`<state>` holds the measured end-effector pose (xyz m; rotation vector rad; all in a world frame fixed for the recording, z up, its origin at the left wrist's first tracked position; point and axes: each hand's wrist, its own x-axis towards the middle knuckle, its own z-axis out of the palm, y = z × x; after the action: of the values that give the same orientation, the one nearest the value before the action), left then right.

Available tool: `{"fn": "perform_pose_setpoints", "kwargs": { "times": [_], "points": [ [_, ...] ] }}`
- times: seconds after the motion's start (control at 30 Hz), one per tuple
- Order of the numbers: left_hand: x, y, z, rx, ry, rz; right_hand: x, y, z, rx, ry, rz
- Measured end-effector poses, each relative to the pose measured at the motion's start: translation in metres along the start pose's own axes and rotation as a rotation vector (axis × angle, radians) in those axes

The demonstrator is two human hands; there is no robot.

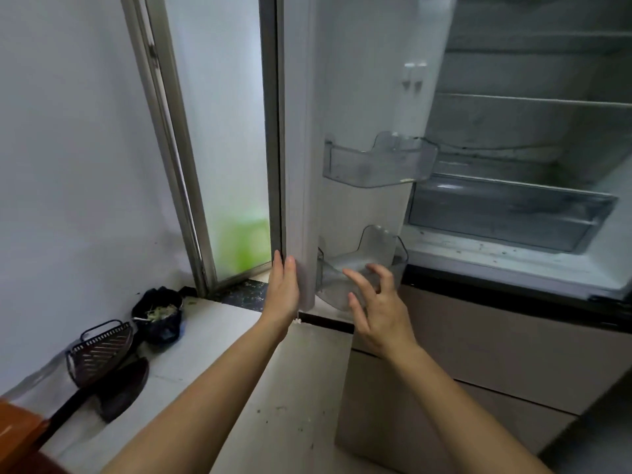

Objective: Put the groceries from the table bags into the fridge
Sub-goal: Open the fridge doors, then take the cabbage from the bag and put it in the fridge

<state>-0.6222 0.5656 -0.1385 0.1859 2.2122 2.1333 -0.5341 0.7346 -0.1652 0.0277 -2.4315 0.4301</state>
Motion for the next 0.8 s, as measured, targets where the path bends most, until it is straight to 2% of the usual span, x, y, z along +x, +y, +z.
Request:
{"fn": "perform_pose_setpoints", "kwargs": {
  "times": [0.3,0.47,0.63,0.7,0.8],
  "points": [
    [0.009,-0.008,-0.001,0.067,0.007,0.037,0.013,0.003,0.009,-0.056,-0.076,-0.104],
    [-0.001,-0.005,-0.004,0.049,0.070,-0.027,0.011,0.003,0.007,0.009,-0.069,-0.095],
    [-0.054,-0.011,-0.032,0.389,0.208,0.055,-0.013,-0.006,0.038,0.102,0.036,-0.064],
    [-0.080,-0.028,-0.061,0.605,0.282,0.066,-0.031,-0.024,0.064,0.160,-0.033,-0.129],
    [-0.127,-0.052,-0.120,0.914,0.382,-0.030,-0.056,-0.067,0.102,0.273,-0.198,-0.274]
  ]
}}
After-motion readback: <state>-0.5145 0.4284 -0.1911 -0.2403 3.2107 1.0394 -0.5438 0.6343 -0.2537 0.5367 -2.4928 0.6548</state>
